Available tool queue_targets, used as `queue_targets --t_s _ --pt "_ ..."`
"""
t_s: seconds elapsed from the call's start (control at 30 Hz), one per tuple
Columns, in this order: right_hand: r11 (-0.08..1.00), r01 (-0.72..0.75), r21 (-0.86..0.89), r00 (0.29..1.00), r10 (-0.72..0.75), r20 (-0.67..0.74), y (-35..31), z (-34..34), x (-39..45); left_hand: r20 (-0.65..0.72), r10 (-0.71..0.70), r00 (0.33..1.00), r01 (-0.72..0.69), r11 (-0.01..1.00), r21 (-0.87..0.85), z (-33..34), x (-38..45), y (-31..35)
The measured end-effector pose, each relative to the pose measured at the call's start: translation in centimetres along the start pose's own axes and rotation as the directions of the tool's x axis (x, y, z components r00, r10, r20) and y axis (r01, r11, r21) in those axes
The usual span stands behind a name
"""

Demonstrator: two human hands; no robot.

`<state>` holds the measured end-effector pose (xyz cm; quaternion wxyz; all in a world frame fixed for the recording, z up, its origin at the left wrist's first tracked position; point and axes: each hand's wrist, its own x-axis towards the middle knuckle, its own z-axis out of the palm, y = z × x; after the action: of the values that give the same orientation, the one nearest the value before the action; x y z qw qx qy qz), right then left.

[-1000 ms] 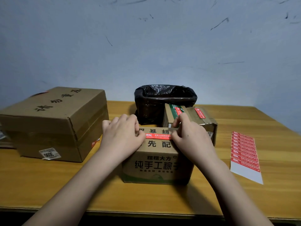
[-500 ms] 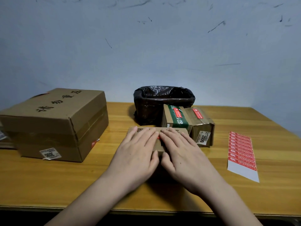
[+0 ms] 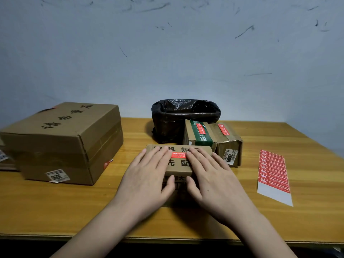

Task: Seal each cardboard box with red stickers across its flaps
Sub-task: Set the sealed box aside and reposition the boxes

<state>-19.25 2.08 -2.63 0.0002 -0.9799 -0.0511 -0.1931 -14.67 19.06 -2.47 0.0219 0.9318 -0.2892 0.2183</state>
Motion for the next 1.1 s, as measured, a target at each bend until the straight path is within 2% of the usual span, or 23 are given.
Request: queue_targets --t_s 0.27,0.6,0.7,0.8,0.93,1.03,1.1 --pt "0.996 0.004 0.087 1.0 -0.005 0.007 0.7 -0.4 -0.1 0.009 -0.046 0.999 0.046 0.998 0.044 0.0 0.0 -0.7" --pt "0.995 -0.006 0.1 0.998 0.0 0.059 0.9 -0.2 -0.2 0.022 -0.14 0.99 0.139 0.989 0.045 0.3 -0.5 -1.0" --pt "0.989 -0.048 0.142 0.997 0.04 0.062 1.1 -0.5 -0.2 0.049 -0.191 0.98 0.189 0.981 0.032 -0.3 -0.5 -0.9" --pt "0.965 -0.107 0.238 0.993 0.092 0.07 1.8 -0.8 0.0 0.041 -0.17 0.985 0.17 0.985 -0.002 -0.5 -0.2 -1.7" --pt "0.927 -0.139 0.348 0.987 0.1 0.129 3.0 -0.9 0.7 0.179 -0.06 0.982 0.078 0.992 -0.097 -1.1 1.1 -3.6" --pt "0.874 -0.162 0.459 0.978 0.081 0.192 4.0 -1.0 1.4 0.37 0.017 0.929 0.063 0.977 -0.204 -1.7 2.6 -4.8" --pt "0.858 -0.165 0.487 0.973 0.062 0.221 4.4 -0.9 1.8 0.439 0.064 0.896 0.058 0.964 -0.258 -1.9 3.5 -5.2"
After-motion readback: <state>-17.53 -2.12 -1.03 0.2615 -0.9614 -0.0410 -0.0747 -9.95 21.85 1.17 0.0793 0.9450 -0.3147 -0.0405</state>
